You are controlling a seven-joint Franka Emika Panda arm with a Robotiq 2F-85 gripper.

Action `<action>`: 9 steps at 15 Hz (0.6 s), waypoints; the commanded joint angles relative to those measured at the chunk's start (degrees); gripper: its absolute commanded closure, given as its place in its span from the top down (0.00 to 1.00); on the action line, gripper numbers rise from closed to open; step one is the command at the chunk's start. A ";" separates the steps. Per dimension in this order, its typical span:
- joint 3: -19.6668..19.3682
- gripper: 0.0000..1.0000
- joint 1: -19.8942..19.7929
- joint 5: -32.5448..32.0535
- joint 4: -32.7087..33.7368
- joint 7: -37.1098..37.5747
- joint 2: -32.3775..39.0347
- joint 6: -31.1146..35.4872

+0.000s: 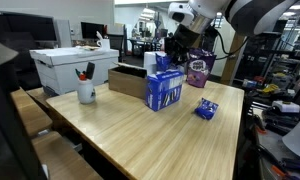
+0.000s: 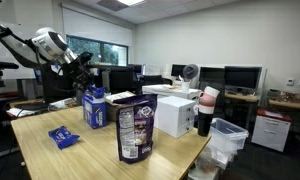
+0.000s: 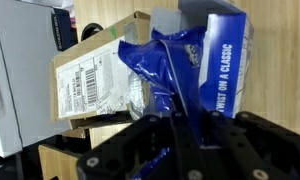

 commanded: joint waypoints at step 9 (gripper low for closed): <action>1.11 0.04 -0.14 1.96 0.46 -3.01 -1.72 1.19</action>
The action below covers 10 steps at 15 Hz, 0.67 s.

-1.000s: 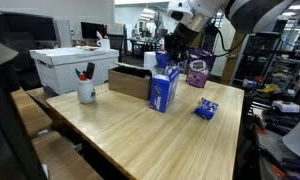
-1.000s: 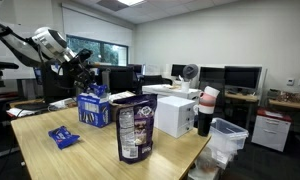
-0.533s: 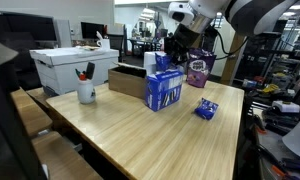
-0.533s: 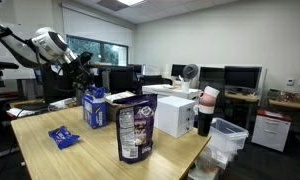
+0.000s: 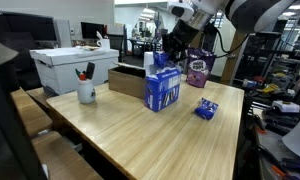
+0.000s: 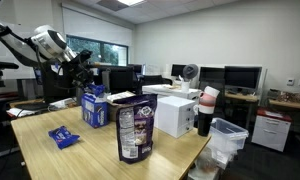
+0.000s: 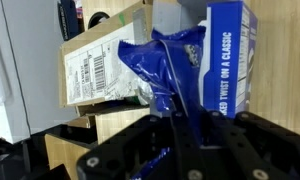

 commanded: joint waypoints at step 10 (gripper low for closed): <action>0.40 0.04 -0.58 0.18 0.81 -1.94 -0.95 0.92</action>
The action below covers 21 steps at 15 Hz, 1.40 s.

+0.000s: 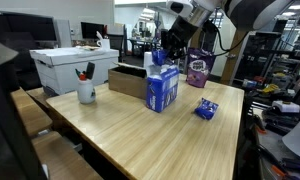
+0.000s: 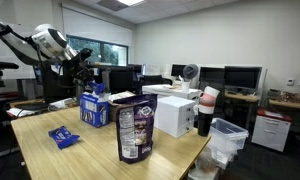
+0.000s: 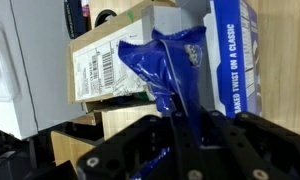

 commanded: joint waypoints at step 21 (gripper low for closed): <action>-4.12 0.04 -1.12 -2.79 -5.90 1.29 -1.67 14.06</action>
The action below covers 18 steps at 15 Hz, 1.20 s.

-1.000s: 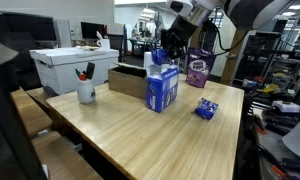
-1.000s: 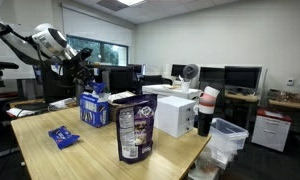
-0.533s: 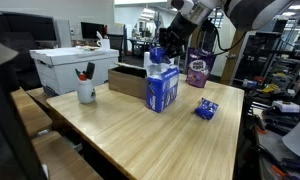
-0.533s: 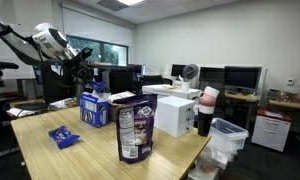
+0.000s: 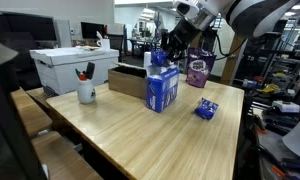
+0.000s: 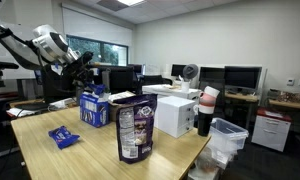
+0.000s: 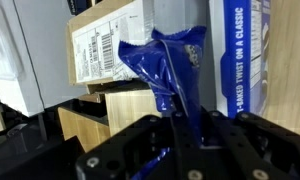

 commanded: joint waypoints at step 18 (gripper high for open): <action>2.62 0.04 1.15 27.84 -0.57 -2.31 1.23 -10.07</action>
